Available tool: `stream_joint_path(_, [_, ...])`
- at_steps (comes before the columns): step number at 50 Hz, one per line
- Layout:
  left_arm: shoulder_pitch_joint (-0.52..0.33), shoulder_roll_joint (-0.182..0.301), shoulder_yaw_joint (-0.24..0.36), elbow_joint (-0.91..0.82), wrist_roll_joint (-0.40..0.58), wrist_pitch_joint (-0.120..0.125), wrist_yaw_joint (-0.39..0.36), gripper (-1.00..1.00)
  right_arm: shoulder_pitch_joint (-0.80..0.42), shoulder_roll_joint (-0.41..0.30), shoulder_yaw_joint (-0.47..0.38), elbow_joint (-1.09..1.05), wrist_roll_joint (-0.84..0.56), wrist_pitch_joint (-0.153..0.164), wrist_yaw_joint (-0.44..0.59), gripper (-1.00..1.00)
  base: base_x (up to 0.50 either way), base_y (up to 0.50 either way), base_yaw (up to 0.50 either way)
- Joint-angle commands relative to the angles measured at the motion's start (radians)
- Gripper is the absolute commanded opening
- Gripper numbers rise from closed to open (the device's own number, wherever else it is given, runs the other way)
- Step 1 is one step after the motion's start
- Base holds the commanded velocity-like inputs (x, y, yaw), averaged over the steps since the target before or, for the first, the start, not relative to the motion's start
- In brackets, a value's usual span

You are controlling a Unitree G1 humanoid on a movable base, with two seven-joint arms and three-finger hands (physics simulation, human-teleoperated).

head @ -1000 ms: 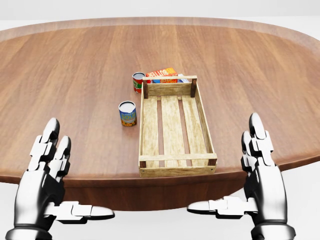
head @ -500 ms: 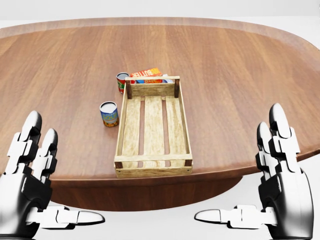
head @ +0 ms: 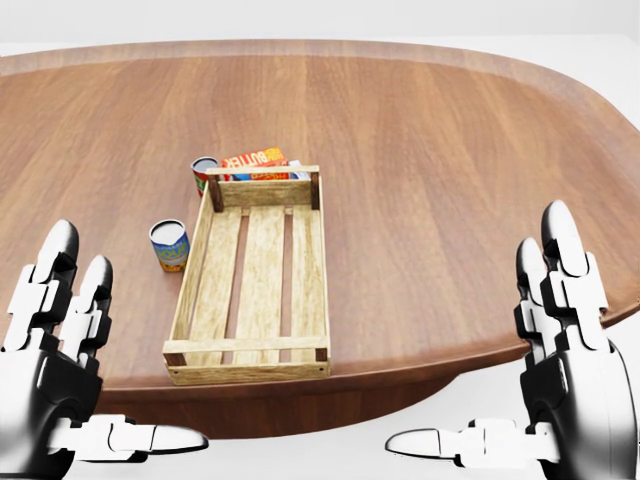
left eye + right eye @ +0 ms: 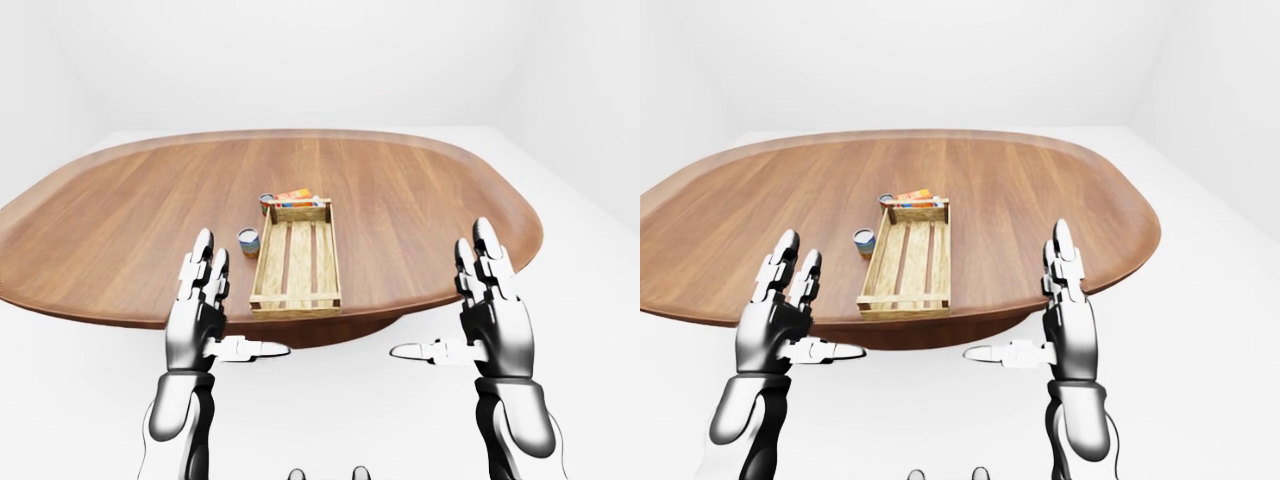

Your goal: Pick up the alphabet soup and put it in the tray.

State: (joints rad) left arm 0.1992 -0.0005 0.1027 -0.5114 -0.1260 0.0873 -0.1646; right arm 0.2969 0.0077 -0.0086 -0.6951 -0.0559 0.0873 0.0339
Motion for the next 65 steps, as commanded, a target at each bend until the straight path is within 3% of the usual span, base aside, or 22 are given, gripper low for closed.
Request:
stream_joint_path(1, [-0.001,0.0,0.003,0.002,-0.007,0.0,-0.002,1.0,0.008,-0.005,0.021,-0.017,-0.025,0.0,0.003,0.99,0.5,0.0,0.0])
stream_joint_path(41, [0.003,0.002,0.003,-0.009,-0.005,0.0,-0.001,1.0,0.017,-0.006,0.042,-0.047,-0.028,0.0,0.005,1.0,0.5,0.02,0.0])
stream_joint_path(65, [0.009,0.008,0.006,-0.028,0.016,0.0,-0.014,1.0,0.018,-0.007,0.047,-0.035,-0.017,0.0,0.0,0.99,0.01,0.0,0.0])
